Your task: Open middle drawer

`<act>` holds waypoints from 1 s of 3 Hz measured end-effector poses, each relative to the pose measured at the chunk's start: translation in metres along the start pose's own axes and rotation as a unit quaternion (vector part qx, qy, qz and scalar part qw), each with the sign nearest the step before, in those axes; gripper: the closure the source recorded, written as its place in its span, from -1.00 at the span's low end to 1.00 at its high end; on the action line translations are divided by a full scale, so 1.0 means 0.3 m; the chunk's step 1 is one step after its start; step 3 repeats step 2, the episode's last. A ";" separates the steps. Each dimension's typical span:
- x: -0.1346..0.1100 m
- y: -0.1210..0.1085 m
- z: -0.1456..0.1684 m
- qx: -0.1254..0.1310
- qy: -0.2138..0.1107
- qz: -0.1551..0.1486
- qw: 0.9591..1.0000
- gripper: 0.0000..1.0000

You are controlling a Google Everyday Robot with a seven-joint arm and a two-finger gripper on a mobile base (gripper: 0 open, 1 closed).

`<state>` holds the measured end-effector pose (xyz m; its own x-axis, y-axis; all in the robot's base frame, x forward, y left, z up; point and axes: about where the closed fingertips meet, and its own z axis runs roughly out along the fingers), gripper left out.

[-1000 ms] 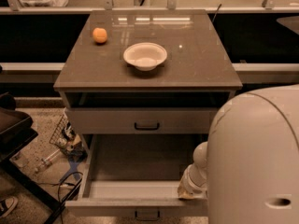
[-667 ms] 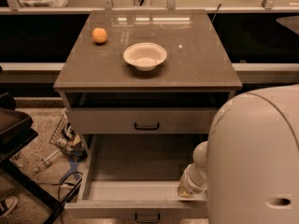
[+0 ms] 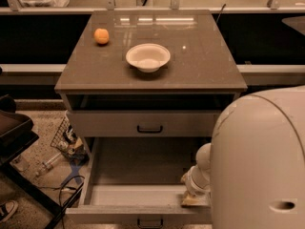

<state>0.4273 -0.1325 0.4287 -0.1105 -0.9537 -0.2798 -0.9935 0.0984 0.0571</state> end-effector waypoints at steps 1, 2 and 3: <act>0.000 0.002 0.002 -0.001 0.000 0.000 1.000 -1.00; 0.000 0.002 0.002 -0.001 0.000 0.000 1.000 -1.00; 0.000 0.002 0.002 -0.001 0.000 0.000 1.000 -1.00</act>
Offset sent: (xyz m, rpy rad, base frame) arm -0.0005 0.0003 -0.0004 0.0001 0.0013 0.0007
